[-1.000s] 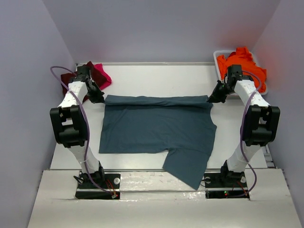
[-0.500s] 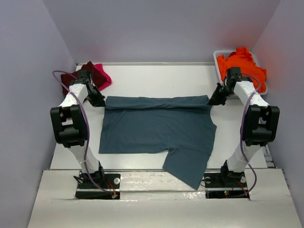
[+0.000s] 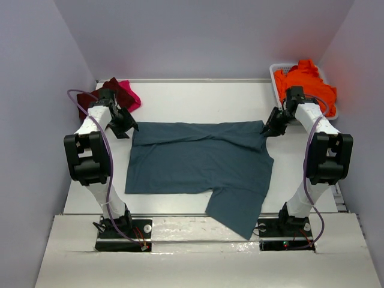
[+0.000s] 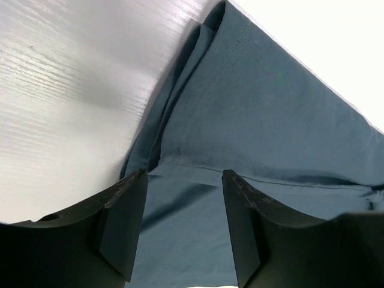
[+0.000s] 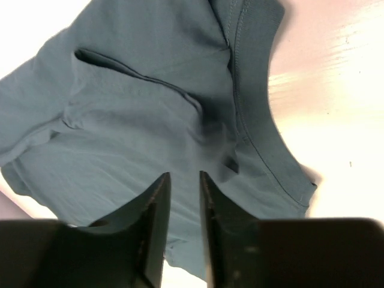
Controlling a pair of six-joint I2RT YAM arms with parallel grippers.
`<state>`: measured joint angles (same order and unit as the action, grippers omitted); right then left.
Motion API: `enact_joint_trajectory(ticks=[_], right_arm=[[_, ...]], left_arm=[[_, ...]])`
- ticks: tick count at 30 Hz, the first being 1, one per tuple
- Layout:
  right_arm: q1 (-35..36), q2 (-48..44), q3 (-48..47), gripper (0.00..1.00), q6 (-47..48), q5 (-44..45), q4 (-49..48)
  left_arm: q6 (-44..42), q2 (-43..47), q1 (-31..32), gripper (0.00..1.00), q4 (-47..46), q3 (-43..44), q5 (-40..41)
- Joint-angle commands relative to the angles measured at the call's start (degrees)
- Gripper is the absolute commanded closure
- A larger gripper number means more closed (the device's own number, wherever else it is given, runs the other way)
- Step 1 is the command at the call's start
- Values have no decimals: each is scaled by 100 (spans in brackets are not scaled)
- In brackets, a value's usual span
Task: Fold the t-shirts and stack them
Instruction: Fold the tshirt
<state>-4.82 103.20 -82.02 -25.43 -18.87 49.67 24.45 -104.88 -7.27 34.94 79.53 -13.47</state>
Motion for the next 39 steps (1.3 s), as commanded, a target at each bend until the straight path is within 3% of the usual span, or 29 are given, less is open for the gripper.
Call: enact_joint_trajectory(ticks=[1, 3, 12, 26, 39], right_arm=[[7, -124, 71, 59, 135, 86, 166], [7, -177, 124, 53, 161, 94, 210], [7, -73, 117, 52, 100, 51, -1], [7, 1272, -1351, 54, -32, -398, -89], [463, 2020, -2116, 59, -67, -1057, -133]], left_arm=[[-36, 108, -47, 36, 13, 37, 12], [-28, 91, -47, 36, 22, 89, -15], [-28, -76, -47, 36, -40, 291, -137], [-186, -1411, 524, 43, 434, 2198, -630], [-195, -1421, 1174, 44, 356, 1847, -498]])
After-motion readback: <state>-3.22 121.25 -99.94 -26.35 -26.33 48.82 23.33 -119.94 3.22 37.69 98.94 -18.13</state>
